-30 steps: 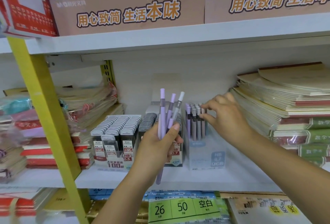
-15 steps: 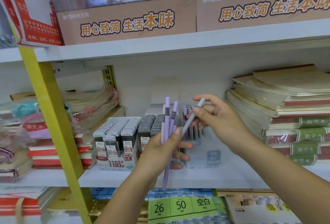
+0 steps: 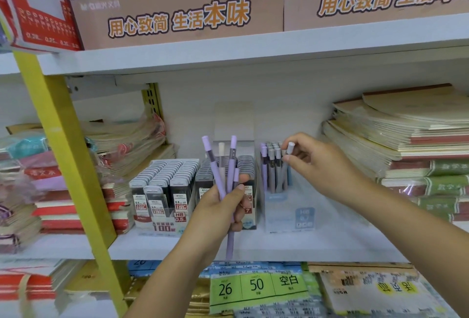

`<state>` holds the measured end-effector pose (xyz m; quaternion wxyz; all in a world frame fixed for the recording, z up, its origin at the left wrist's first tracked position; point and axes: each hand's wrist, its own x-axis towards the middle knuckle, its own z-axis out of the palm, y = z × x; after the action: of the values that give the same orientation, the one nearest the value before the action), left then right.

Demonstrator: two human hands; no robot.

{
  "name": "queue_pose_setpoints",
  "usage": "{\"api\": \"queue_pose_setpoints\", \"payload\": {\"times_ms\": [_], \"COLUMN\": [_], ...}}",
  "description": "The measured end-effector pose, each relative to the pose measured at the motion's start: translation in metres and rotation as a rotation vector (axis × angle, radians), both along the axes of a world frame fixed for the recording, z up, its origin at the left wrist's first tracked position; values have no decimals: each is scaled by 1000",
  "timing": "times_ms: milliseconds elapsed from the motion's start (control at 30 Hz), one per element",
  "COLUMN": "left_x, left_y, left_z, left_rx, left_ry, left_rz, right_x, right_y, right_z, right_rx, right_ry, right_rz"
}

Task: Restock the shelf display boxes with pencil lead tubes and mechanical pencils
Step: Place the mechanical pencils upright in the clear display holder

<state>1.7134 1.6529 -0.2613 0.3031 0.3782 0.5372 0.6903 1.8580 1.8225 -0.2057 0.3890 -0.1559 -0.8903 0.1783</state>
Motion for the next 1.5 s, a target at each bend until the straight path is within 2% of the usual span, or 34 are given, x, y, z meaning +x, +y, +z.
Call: {"api": "queue_pose_setpoints", "payload": {"times_ms": [233, 333, 833, 1167, 1300, 1367, 1433, 1500], "left_x": [-2, -2, 1, 2, 4, 4, 4, 5], "left_y": [-2, -2, -2, 0, 2, 1, 0, 0], "left_z": [0, 0, 1, 2, 2, 2, 3, 5], "left_rx": [-8, -9, -50, -52, -58, -60, -62, -59], "left_ry": [5, 11, 45, 70, 56, 54, 61, 75], "left_rz": [-14, -12, 11, 22, 13, 9, 8, -3], "right_x": [-2, -3, -18, -14, -16, -17, -14, -11], "right_y": [0, 3, 1, 6, 4, 3, -2, -13], "right_z": [0, 1, -5, -8, -9, -6, -2, 4], "right_rx": [81, 54, 67, 70, 256, 303, 229, -6], "right_ry": [-58, -64, 71, -9, -115, -106, 5, 153], "right_rz": [-10, -11, -31, -38, -110, -156, -147, -42]}}
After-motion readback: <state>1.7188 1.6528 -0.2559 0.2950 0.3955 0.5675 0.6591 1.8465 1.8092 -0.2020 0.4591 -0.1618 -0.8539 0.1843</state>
